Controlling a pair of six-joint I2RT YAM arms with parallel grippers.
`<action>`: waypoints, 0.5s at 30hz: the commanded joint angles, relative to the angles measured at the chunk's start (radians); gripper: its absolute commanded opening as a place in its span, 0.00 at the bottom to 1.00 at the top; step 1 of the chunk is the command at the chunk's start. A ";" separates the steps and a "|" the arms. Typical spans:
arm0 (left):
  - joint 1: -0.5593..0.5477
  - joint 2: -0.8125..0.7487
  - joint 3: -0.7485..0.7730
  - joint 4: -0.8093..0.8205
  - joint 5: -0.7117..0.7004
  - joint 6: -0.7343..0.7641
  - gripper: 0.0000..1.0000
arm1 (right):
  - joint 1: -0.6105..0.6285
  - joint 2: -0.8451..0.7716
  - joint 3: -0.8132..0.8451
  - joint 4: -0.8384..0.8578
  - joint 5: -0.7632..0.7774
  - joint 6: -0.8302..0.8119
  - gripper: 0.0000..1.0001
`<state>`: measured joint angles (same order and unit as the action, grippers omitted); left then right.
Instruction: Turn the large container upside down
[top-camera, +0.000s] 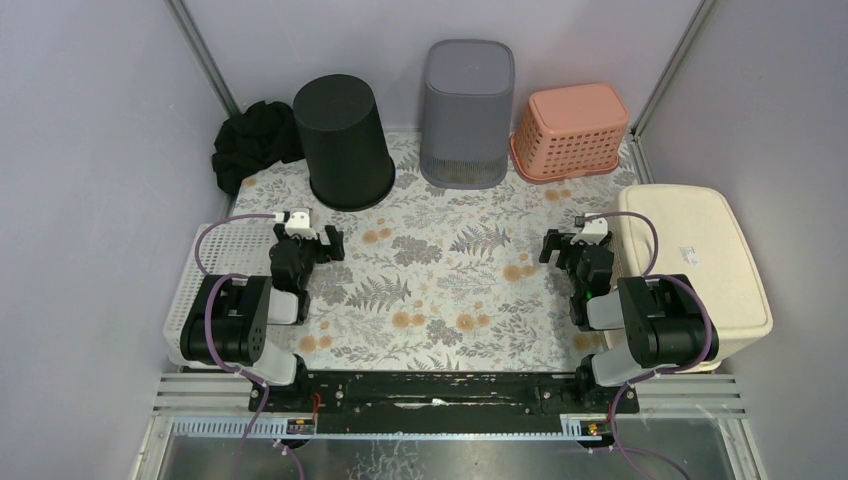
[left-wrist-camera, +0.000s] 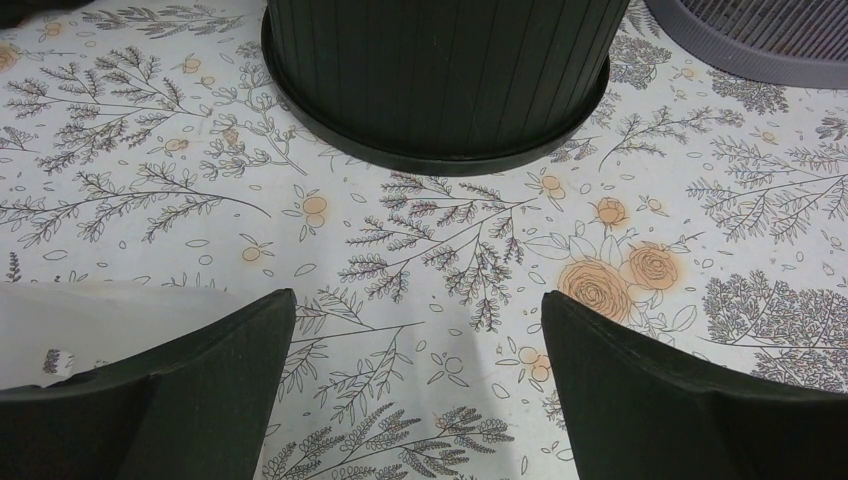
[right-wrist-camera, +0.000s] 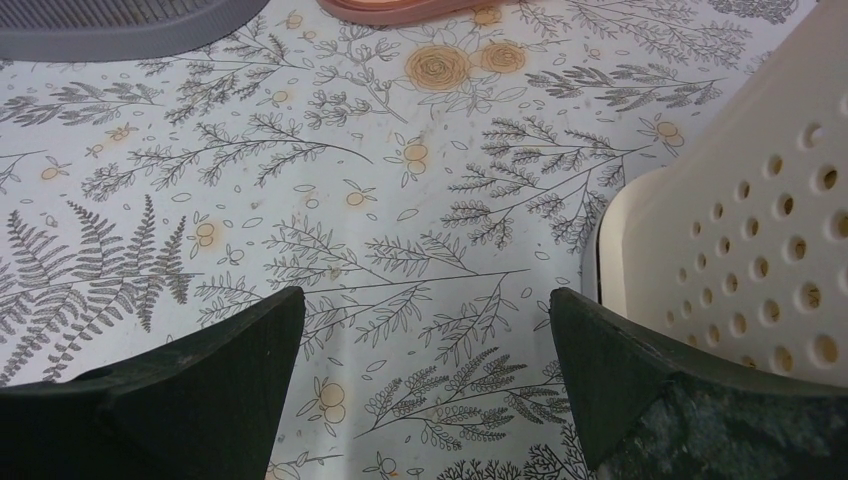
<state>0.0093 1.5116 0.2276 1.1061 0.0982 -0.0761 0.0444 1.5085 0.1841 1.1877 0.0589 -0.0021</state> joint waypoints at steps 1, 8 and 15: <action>0.008 0.005 0.006 0.094 0.008 0.023 1.00 | -0.018 0.003 0.015 0.059 -0.028 -0.031 0.99; 0.008 0.006 0.017 0.071 -0.038 0.010 1.00 | -0.032 0.005 0.029 0.039 -0.035 -0.016 0.99; 0.006 0.008 0.015 0.077 -0.038 0.011 1.00 | -0.043 0.001 -0.072 0.220 0.144 0.068 0.99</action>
<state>0.0093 1.5120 0.2276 1.1118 0.0822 -0.0765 0.0292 1.5089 0.1772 1.2049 0.0292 0.0086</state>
